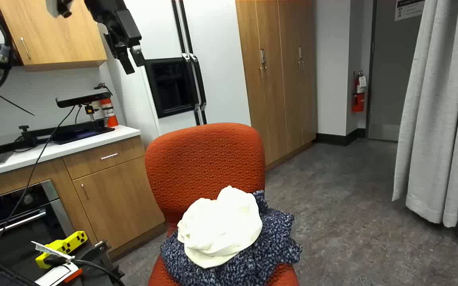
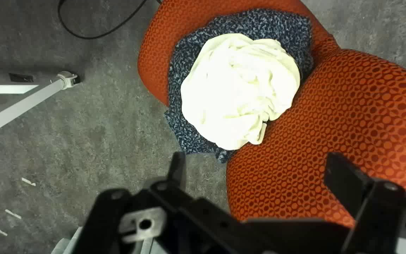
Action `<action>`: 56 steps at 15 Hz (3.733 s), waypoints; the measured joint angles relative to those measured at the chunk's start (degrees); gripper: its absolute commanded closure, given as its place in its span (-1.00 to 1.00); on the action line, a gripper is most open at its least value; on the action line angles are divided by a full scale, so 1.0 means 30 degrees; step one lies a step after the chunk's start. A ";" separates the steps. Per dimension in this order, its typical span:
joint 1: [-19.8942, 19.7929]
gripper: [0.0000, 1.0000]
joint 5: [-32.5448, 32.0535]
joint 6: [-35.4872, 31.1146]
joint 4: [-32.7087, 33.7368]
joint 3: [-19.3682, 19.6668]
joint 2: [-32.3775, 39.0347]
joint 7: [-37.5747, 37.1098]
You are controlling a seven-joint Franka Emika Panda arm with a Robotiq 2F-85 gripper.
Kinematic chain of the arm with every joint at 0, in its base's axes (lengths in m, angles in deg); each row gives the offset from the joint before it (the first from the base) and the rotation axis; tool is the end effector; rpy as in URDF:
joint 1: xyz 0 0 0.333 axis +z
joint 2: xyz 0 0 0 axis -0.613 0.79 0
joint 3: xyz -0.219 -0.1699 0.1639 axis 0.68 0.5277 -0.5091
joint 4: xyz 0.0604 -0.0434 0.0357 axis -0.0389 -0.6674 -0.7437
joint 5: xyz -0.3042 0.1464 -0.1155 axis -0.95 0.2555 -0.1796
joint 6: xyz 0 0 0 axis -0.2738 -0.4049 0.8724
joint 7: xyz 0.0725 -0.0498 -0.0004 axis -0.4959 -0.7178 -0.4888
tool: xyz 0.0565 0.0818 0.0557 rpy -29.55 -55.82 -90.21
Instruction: Put the cream fleece on the head rest
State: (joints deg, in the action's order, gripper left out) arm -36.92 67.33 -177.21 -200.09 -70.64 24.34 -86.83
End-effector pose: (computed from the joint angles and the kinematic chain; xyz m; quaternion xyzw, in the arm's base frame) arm 0.3370 0.0823 0.5637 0.9942 -0.0389 0.0893 0.0449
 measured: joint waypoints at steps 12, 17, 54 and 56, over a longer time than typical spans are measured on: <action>0.0000 -1.00 0.0000 0.0000 -0.0006 -0.0001 0.0027 0.0000; 0.0000 -1.00 0.0000 0.0000 -0.0007 -0.0001 0.0028 0.0000; 0.0139 -1.00 -0.0551 -0.6015 -0.1614 0.0035 0.5385 -0.0458; 0.0138 -1.00 -0.0663 -0.6475 -0.1405 0.0037 0.6695 -0.0873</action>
State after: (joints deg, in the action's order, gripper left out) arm -36.51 65.34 -196.64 -204.30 -70.53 44.43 -89.44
